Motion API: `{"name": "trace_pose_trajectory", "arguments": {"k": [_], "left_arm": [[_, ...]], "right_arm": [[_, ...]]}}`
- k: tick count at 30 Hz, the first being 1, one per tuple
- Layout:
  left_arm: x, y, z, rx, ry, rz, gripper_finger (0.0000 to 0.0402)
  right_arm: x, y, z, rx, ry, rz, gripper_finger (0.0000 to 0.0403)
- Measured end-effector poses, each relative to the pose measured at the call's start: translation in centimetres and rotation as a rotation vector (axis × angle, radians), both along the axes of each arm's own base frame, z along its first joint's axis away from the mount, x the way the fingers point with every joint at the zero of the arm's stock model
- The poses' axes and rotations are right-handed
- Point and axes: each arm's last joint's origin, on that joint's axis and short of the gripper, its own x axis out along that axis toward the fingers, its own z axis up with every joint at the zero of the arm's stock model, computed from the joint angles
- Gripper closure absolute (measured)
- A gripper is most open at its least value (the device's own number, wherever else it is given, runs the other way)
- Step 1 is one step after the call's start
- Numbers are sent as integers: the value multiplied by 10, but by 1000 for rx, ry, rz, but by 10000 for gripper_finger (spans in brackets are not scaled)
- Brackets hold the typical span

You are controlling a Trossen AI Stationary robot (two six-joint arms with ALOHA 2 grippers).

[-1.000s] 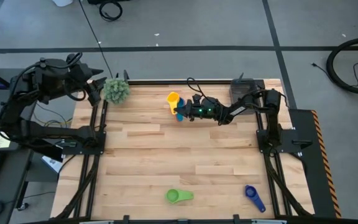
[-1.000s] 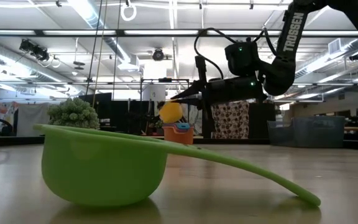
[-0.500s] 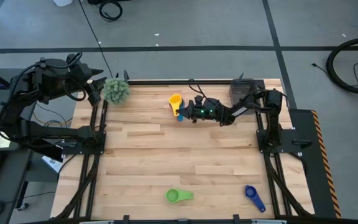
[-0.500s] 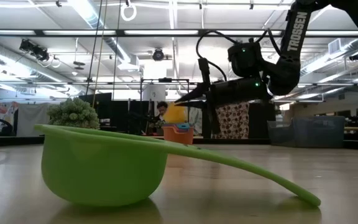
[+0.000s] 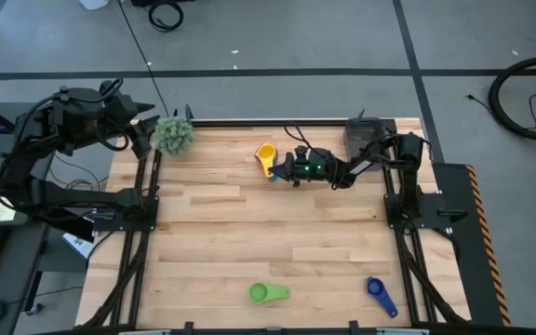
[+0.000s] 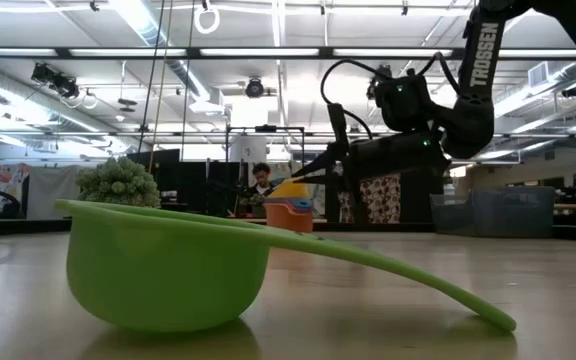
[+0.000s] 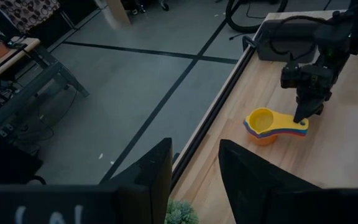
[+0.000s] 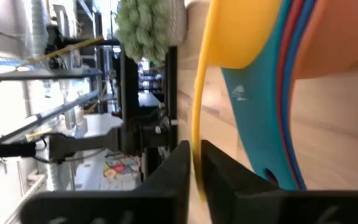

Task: Nest measuring cups in basket
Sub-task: Stack the yellow measuring cup on top of the light blue measuring cup

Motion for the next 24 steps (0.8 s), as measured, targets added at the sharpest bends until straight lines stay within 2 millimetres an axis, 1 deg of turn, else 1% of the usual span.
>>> {"name": "trace_pose_trajectory", "arguments": {"k": [3, 7, 13, 18, 24], "left_arm": [[0, 0, 0, 0, -1, 0, 265], [0, 0, 0, -10, -11, 7, 265], [0, 0, 0, -29, -31, 19, 265], [0, 0, 0, -29, -30, 20, 265], [0, 0, 0, -29, -30, 20, 265]], "right_arm": [[0, -1, 0, 13, -4, 14, 330], [-1, -2, 0, 15, -6, 16, 312], [-3, -8, 3, 16, -35, 68, 312], [-5, -15, 12, -58, -116, 66, 312], [-7, -20, 12, -45, -125, 93, 312]]}}
